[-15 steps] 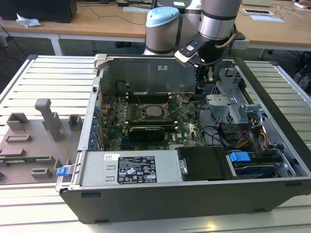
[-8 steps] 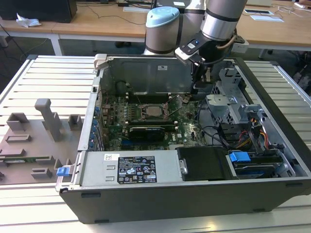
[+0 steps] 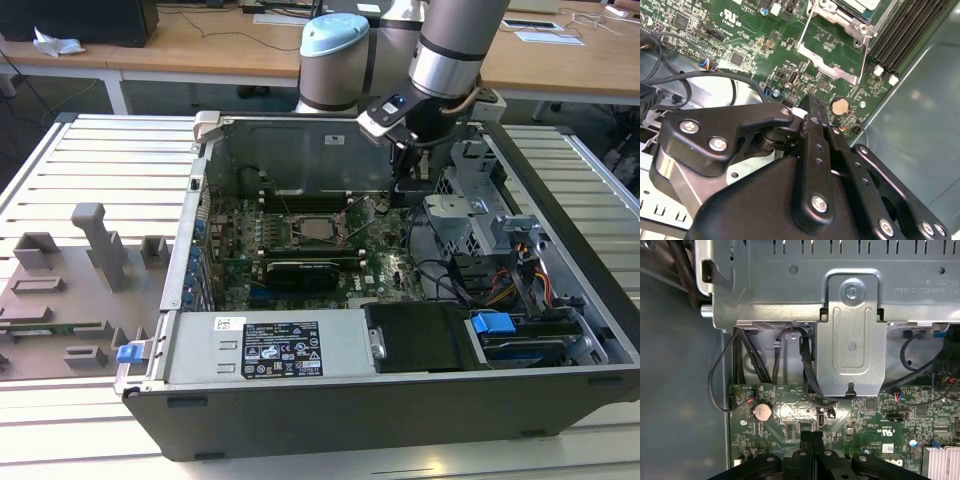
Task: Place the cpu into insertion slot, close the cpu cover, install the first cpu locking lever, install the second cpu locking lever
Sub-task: 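Close the cpu cover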
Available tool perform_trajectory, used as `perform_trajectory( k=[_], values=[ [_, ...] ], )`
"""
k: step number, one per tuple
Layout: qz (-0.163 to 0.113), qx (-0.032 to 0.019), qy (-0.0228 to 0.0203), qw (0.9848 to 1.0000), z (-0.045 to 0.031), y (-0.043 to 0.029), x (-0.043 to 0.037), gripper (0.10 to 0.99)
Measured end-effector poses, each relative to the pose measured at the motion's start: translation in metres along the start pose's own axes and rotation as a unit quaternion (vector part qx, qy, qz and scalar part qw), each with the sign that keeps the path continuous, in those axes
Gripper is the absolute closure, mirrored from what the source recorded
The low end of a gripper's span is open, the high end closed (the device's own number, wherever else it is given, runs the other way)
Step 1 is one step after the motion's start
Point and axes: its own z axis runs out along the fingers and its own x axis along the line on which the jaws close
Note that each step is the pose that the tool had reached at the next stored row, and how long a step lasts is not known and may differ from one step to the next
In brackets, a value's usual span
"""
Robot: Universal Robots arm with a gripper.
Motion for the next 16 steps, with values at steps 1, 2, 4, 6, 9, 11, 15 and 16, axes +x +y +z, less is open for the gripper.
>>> perform_trajectory(
  k=[1,2,4,6,9,11,15,16],
  values=[
    [0.0,0.0,0.0,1.0,0.0017,0.0001,0.0001,0.98],
    [0.0,0.0,0.0001,1.0,0.0024,0.0,0.0001,0.98],
    [0.0,0.0,-0.0001,1.0,0.0035,-0.0004,0.0005,0.98],
    [0.0,0.0,0.0005,1.0,0.0047,-0.0011,0.001,0.98],
    [0.0,0.0,0.0016,1.0,0.0062,-0.0027,0.0016,0.98],
    [0.0,0.0,0.0019,1.0,0.0091,-0.0036,0.002,0.98],
    [0.0,0.0,0.0025,1.0,0.0148,-0.0083,0.0028,0.98],
    [0.0,0.0,0.0026,1.0,0.0161,-0.0113,0.0029,0.98]
  ],
)
